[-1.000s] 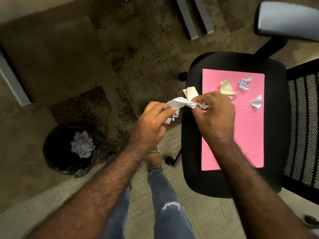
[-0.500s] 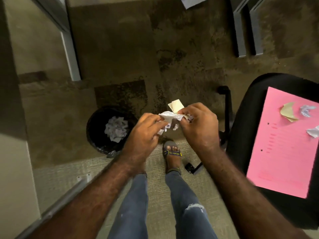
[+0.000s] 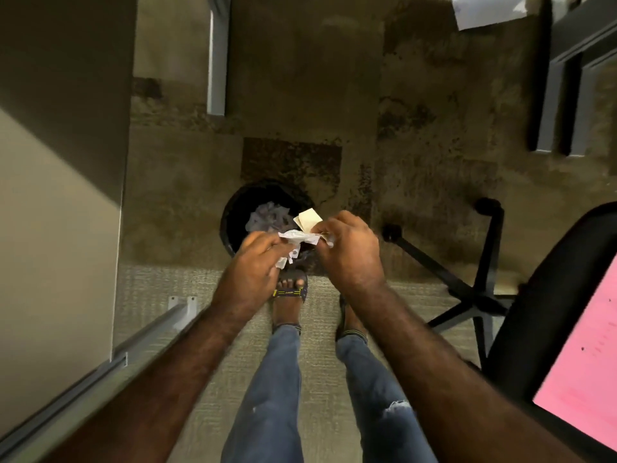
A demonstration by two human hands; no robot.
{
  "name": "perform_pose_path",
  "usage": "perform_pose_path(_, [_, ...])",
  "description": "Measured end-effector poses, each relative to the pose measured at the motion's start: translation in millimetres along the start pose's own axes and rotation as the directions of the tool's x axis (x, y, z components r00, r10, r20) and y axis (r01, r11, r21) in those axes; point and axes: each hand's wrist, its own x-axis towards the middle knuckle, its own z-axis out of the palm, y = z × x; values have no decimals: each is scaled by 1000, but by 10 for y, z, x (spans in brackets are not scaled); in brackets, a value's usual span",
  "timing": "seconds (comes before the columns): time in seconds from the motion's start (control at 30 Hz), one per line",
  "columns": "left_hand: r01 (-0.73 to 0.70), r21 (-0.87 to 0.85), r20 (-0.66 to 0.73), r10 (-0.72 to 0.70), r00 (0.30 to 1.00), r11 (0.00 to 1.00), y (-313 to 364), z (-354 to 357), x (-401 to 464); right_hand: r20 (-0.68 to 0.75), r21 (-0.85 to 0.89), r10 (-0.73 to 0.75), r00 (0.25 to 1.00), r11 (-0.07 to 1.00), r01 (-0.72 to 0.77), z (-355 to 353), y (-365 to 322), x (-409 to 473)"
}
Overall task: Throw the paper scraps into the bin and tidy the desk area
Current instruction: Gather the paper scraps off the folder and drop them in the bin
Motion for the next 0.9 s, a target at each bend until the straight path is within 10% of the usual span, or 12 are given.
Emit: perform_pose_path(0.9, [226, -80, -99, -233, 967, 971, -761, 338, 140, 177, 79, -59, 983, 996, 46, 672, -242, 471])
